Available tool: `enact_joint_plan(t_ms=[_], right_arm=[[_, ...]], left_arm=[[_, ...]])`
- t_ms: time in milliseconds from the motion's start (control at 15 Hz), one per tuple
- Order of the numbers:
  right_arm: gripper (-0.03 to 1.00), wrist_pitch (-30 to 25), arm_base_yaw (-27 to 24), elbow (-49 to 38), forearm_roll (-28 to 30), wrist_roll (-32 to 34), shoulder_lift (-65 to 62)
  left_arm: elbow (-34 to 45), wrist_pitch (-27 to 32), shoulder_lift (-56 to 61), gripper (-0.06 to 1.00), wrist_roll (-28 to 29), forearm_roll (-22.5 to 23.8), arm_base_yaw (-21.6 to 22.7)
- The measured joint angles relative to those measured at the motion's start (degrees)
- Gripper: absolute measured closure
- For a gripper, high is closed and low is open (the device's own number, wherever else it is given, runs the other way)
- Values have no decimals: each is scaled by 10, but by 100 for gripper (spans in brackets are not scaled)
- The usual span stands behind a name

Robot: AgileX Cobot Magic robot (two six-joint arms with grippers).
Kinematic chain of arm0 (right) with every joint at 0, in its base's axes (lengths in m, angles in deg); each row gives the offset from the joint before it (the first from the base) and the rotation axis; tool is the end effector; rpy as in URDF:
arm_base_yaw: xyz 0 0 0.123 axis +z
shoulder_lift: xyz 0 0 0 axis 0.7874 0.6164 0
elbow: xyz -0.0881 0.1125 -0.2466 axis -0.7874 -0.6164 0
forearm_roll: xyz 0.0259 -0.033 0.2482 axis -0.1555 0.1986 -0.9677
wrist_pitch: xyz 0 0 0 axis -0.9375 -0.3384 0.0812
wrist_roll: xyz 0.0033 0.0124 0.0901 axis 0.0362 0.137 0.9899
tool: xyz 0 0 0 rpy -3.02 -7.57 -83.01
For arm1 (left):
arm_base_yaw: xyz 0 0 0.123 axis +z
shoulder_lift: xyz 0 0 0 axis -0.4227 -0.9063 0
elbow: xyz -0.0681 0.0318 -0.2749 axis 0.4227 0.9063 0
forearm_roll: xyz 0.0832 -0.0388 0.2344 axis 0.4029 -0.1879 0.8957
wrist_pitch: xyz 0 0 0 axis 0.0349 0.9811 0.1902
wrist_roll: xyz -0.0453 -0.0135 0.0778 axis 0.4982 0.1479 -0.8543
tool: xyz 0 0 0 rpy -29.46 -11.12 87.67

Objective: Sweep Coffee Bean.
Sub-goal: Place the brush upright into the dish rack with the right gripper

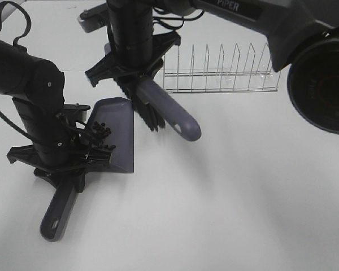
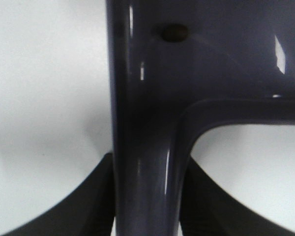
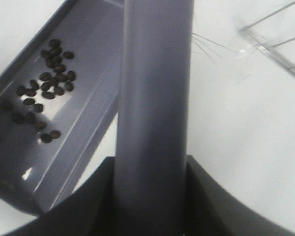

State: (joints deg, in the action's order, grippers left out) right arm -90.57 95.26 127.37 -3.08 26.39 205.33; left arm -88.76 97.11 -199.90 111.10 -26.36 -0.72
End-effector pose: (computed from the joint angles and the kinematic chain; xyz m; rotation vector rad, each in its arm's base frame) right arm 0.3895 0.3354 0.2118 -0.7883 2.6293 -0.1322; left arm 0.3132 -0.1521 0.0947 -0.0964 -3.1195 0.0071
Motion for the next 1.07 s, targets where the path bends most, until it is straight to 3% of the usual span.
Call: enact_joint_plan(t_ms=[133, 467, 800, 1067], right_arm=[[65, -1, -7, 2, 33, -1, -28], [65, -1, -93, -18, 14, -5, -108], [65, -2, -218, -157, -5, -5, -235], [65, -6, -313, -280, -30, -5, -264]], left_arm=[[0, -1, 0, 60, 0, 0, 0], [0, -2, 0, 60, 0, 0, 0], [0, -5, 0, 60, 0, 0, 0], [0, -7, 0, 60, -1, 0, 0]])
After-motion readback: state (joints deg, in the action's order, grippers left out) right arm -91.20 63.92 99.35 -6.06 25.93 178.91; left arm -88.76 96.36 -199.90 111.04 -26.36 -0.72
